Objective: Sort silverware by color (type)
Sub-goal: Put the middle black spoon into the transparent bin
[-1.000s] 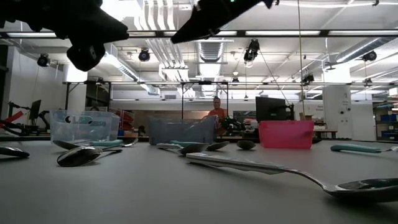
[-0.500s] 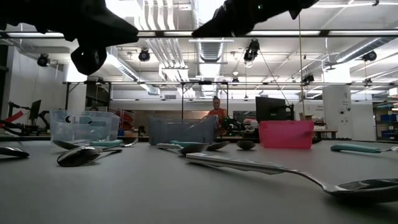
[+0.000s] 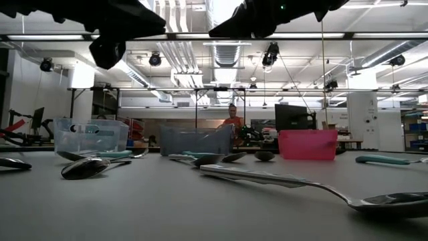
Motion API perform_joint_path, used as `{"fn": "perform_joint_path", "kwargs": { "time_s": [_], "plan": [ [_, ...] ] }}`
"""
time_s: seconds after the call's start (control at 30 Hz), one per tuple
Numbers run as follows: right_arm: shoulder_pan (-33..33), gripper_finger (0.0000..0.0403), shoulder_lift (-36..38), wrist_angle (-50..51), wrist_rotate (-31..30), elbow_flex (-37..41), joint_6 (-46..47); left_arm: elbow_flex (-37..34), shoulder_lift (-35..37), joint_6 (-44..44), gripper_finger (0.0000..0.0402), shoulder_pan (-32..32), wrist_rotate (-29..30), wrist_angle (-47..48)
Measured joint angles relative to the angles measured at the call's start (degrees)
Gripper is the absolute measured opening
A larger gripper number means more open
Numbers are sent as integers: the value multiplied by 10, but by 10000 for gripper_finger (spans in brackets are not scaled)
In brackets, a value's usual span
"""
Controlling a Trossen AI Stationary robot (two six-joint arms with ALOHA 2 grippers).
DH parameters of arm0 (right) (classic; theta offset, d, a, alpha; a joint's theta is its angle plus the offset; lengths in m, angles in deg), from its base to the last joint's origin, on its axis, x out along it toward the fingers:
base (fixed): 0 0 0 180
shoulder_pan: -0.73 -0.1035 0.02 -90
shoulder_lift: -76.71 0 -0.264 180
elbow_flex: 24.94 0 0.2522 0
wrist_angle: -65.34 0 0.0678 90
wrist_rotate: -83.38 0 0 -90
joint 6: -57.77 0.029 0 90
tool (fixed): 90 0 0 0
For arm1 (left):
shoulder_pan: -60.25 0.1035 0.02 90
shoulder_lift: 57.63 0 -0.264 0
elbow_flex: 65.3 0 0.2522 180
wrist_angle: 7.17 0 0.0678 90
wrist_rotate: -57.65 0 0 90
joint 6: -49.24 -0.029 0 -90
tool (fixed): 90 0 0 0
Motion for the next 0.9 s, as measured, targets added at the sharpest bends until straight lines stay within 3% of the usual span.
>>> {"fn": "perform_joint_path", "kwargs": {
  "time_s": [0.4, 0.9],
  "plan": [
    [0, 43, 7, 5, 0, 1, 10, 29, -60, 1, 31, 0, -1, 5],
    [0, 43, 8, 5, 0, 2, 10, 28, -65, -4, 31, 3, 17, 6]
  ]
}}
